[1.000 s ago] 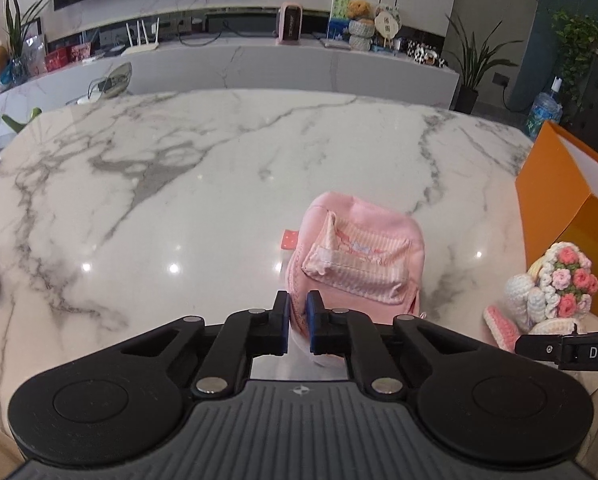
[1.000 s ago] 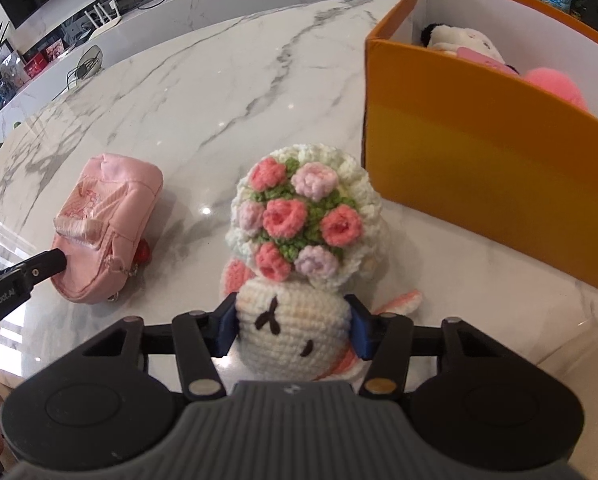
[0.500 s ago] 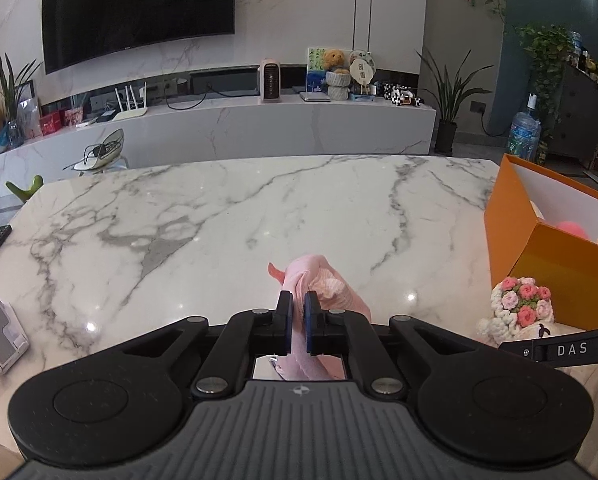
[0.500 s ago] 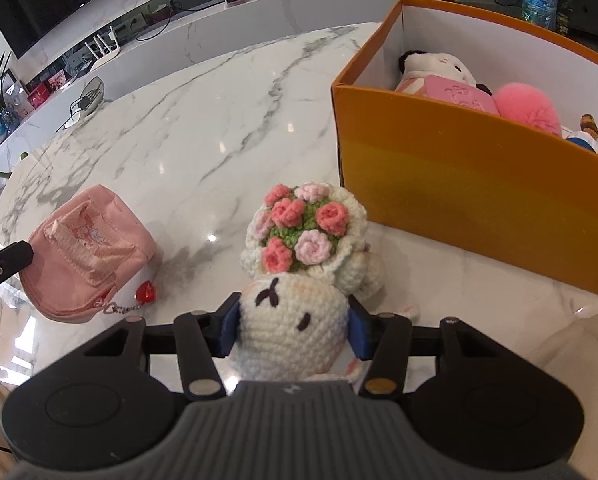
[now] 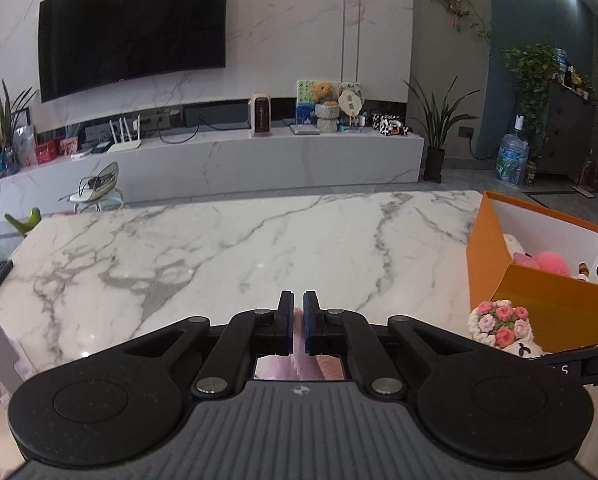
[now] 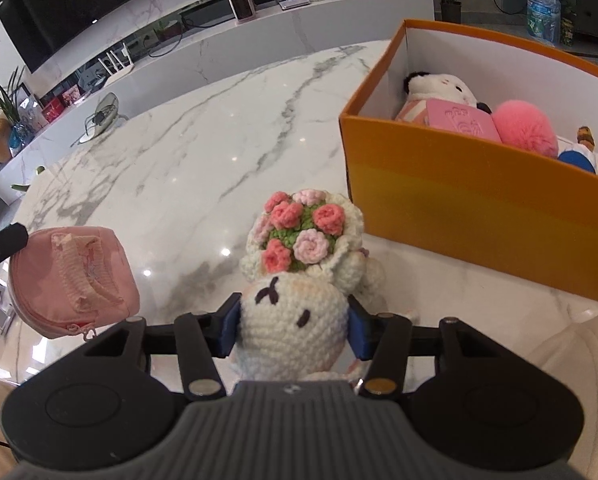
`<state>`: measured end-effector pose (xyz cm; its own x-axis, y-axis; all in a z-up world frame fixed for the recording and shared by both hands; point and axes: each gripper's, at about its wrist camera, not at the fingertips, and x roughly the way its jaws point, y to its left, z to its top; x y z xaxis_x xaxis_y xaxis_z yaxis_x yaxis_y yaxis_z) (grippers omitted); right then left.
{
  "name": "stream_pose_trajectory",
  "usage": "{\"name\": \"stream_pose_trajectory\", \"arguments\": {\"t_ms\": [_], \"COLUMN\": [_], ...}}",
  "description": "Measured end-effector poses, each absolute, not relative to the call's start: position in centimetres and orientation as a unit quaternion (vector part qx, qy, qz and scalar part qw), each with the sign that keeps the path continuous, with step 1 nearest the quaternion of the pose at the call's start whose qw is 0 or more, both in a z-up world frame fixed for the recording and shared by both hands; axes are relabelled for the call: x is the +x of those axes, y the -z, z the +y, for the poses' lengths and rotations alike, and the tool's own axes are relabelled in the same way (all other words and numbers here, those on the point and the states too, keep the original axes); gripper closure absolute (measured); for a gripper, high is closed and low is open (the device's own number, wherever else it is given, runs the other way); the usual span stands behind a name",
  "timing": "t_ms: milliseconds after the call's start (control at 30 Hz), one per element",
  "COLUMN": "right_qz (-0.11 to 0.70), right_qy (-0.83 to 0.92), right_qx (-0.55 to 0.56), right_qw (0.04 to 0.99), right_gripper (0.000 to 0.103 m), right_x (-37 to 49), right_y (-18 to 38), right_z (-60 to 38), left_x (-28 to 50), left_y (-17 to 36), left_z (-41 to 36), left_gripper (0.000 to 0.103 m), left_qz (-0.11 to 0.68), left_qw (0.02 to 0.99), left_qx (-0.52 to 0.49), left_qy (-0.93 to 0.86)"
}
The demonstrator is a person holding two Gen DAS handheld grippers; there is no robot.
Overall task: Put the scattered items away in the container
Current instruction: 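Lift the pink pouch with the left tool while the right tool holds the bunny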
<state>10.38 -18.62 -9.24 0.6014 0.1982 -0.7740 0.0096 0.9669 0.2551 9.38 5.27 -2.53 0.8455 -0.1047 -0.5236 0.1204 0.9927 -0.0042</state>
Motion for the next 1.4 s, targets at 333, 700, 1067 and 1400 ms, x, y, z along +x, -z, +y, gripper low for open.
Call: {"name": "stream_pose_trajectory", "arguments": {"t_ms": [333,700,1067,1400], "right_qz": [0.446,0.454,0.463,0.464], "right_qy": [-0.054,-0.055,-0.050,-0.043], "right_qx": [0.131,0.135,0.131,0.130], "right_qw": [0.884,0.879,0.876,0.875], "right_gripper": [0.048,0.048,0.047,0.047], "right_x": [10.3,10.4,10.5,10.7], "right_y": [9.4,9.9,10.3,10.4], "right_z": [-19.2,-19.2,-19.1,-19.2], "left_x": [10.1,10.0,10.7,11.1], "left_y": [5.1,9.1,9.1,12.2], "left_z": [4.7,6.5,4.0,2.3], "left_gripper": [0.099,0.098,0.023,0.029], "left_qz": [0.303,0.377,0.345,0.331], "left_qw": [0.951,0.925,0.935,0.931], "left_qx": [0.015,-0.011,0.044,0.127], "left_qy": [0.060,0.039,0.074,0.092]}}
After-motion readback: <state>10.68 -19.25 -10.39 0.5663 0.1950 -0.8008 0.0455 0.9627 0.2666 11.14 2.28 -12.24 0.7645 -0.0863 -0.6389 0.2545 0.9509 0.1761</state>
